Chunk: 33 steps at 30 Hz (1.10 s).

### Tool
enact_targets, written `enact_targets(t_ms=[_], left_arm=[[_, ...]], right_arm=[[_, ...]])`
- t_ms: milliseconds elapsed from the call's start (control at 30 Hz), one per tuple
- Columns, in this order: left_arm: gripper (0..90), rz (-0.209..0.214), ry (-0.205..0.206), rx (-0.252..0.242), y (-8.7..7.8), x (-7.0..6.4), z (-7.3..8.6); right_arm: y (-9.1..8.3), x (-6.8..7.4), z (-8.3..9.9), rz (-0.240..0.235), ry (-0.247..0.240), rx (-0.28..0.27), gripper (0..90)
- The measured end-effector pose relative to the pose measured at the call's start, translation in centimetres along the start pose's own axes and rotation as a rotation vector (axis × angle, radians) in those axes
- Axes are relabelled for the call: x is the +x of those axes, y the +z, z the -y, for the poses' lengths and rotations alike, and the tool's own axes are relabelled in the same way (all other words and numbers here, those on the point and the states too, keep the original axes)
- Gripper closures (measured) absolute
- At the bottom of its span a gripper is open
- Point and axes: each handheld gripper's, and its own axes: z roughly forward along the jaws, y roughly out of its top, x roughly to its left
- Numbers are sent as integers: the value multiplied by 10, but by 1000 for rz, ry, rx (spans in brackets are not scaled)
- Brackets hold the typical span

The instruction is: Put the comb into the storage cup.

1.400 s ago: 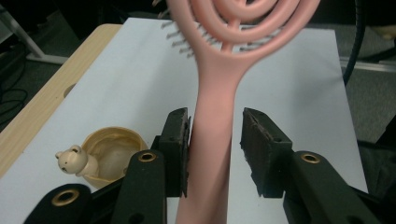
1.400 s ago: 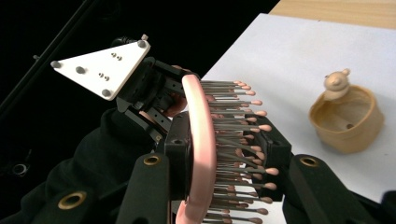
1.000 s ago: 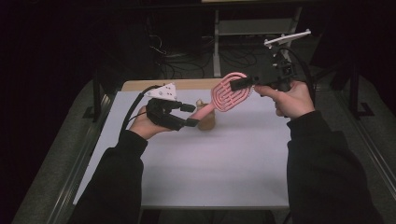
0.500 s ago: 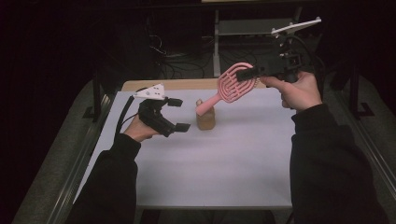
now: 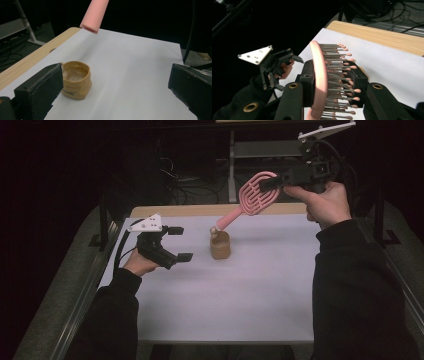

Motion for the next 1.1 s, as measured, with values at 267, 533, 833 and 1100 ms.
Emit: enact_targets(t_ms=[267,533,833,1100], left_arm=[[0,-14,-14,-24,-12,3,11],[0,-46,-20,-33,-23,5,25],[0,-85,-39,-42,-37,8,40],[0,-112,-59,-45,-47,8,55]], right_arm=[[-1,-6,-8,33,16,-3,630],[8,-11,-12,54,18,15,630],[14,-17,-14,90,21,20,630],[24,-23,-17,105,32,25,630]])
